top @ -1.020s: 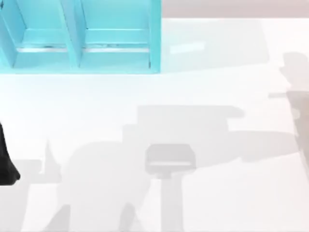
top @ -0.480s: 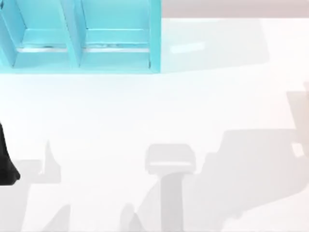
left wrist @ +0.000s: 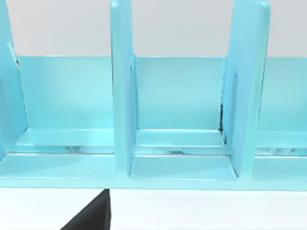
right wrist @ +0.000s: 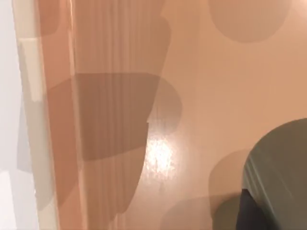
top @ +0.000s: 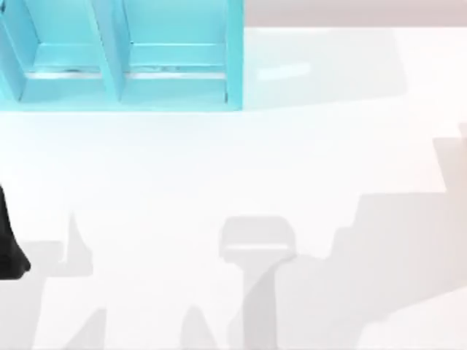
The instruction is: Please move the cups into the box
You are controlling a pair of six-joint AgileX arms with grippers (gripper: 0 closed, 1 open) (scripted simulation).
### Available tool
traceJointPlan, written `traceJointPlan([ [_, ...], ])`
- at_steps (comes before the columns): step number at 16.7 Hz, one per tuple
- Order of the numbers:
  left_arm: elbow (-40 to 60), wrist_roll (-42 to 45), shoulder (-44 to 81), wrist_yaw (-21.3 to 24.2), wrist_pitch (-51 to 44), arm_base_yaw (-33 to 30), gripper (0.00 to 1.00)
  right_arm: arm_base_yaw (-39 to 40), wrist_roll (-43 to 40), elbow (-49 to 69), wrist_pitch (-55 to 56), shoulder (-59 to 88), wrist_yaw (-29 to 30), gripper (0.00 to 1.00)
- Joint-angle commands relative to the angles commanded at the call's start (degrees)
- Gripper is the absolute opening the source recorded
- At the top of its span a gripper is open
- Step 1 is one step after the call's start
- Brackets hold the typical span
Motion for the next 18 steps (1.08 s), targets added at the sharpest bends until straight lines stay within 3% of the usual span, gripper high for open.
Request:
traceJointPlan([
  [10, 0.00, 0.00, 0.00, 0.00, 0.00, 0.00, 1.00, -0.77, -0.61, -7.65, 8.60, 1.12, -0.14, 0.00],
  [18, 0.00, 0.00, 0.00, 0.00, 0.00, 0.00, 1.00, -0.77, -0.61, -7.65, 8.60, 1.12, -0.14, 0.60],
])
